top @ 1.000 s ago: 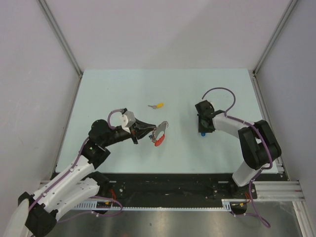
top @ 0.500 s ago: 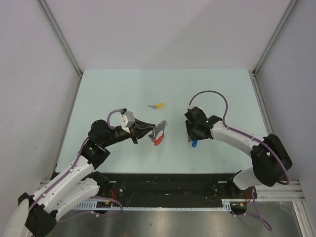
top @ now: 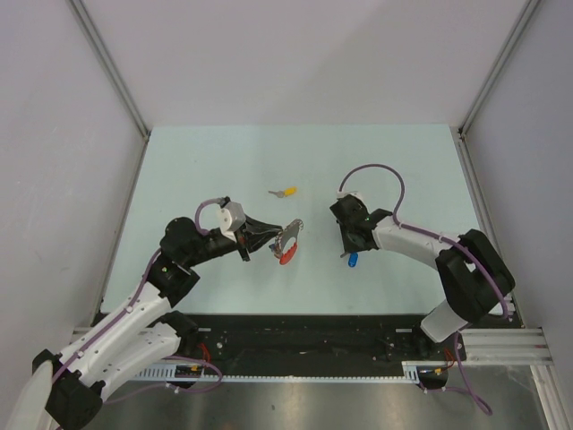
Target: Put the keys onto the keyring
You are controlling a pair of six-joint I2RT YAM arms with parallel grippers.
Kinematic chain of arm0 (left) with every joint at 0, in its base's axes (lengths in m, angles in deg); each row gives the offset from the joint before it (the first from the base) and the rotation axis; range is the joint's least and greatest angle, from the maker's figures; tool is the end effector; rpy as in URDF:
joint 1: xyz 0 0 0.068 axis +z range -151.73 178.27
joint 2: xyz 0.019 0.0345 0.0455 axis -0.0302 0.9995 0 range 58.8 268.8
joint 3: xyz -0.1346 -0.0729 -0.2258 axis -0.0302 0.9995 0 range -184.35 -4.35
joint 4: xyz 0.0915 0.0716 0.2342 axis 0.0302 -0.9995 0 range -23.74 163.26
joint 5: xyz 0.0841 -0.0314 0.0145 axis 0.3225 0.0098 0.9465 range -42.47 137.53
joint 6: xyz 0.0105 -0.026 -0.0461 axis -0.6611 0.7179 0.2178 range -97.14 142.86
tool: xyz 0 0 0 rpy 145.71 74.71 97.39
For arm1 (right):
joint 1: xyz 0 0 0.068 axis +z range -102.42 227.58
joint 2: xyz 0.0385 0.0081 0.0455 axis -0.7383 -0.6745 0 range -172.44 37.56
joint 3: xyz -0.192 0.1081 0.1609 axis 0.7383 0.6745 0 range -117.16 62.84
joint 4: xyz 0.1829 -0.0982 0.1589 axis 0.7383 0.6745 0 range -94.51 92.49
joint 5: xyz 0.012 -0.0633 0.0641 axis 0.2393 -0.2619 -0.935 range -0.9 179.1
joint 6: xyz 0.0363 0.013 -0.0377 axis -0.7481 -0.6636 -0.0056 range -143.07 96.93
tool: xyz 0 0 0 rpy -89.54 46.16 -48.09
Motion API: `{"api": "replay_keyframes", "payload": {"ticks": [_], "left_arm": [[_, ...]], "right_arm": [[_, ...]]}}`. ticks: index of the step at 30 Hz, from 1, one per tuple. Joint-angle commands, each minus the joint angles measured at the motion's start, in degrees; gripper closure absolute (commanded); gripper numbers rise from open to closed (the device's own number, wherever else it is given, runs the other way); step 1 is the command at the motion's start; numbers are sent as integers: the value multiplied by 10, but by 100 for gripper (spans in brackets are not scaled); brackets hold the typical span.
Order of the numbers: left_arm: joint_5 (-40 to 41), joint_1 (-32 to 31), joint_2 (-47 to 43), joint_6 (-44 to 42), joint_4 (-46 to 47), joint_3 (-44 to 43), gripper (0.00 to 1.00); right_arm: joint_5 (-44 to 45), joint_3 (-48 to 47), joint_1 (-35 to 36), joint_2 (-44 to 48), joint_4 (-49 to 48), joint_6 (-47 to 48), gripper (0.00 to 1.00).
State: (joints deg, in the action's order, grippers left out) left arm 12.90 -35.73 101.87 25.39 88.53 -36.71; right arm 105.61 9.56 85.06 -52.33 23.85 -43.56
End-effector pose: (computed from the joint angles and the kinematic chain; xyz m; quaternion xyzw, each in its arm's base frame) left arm 0.1396 -0.1186 0.3154 0.3861 0.5642 -0.4115 0.6027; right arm 0.2423 0.1731 0.1816 -0.1118 0.9601 -0.0186 0.2556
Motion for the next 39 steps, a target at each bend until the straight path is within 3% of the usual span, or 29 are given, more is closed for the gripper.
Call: {"api": "replay_keyframes", "payload": {"ticks": [1, 25, 39], "left_arm": [[4, 1, -5, -13, 18, -14, 100], [4, 1, -3, -13, 18, -14, 100], [4, 1, 2, -15, 15, -16, 100]], "right_arm": [[33, -22, -1, -20, -20, 15, 72], [14, -65, 3, -74, 40, 41, 79], [25, -70, 4, -46, 46, 51, 100]]}}
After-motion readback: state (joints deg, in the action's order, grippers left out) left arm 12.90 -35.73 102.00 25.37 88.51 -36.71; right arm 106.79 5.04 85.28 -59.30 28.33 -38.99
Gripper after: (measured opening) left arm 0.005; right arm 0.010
